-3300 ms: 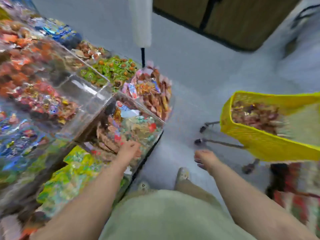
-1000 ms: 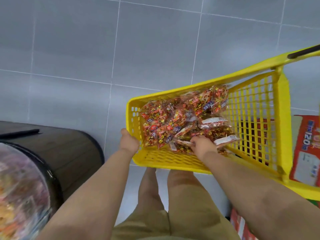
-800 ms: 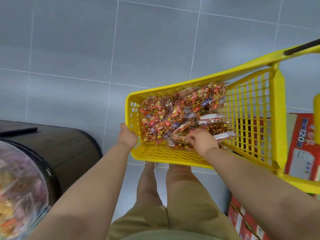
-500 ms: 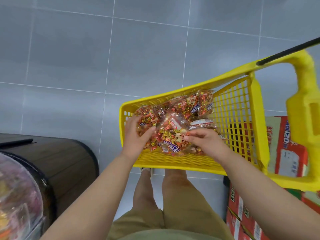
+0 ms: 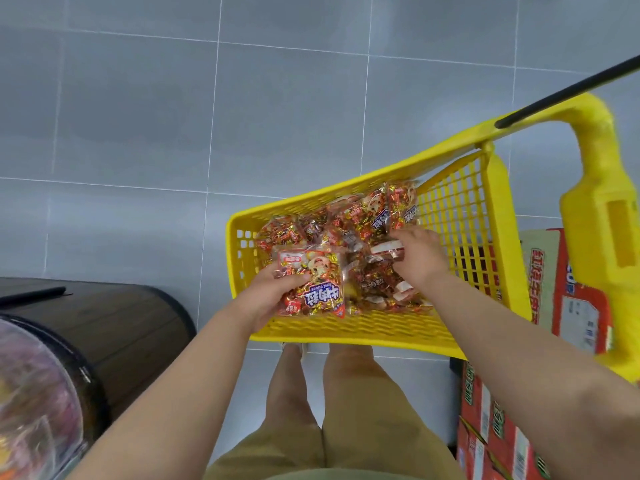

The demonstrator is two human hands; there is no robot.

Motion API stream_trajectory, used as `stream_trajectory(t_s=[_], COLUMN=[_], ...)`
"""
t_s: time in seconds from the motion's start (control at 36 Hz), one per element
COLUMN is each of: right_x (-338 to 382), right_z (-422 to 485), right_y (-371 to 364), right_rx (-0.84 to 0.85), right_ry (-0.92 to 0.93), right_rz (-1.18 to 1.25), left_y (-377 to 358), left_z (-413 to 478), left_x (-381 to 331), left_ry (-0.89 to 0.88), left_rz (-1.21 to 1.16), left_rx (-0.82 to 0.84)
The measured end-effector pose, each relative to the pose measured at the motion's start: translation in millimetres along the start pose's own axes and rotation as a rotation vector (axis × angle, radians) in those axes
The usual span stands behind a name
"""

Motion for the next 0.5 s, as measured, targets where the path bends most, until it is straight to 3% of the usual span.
stream_trajectory(t_s=[0.17,0.36,0.42,0.5], right_x=[-15.6,-18.7,-15.7,-0.7], right_z=[17.4,15.9,10.1,-4.1], right_y=[-17.8,6.2,23.0,50.7], right_rx=[-0.012,-0.063,-0.092,-0.085], right_ry=[-0.004,0.270,0.298,0.272], right_rz=[-0.081,-0.082,0.002,0.312], left_y=[5.3,5.2,0.9,-8.9], left_z=[3.8,12.0,12.9,11.5], left_x=[3.8,-1.3,-6.5,-17.1], left_ry=[0.033,-0.009,-0.018,-0.027], left_rz=[-0.112,-0.102,-0.109,-0.104], left_rx=[-0.124,-0.257,-0.245,-0.194])
Point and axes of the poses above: each hand's wrist, its own z-axis towards the middle knuckle, its own y-axis out of the back of the hand, x = y × z, the point moved 3 cm from there along z, towards the middle knuckle, and after that the axes turned 10 degrees about -x, right-handed, at the moved point
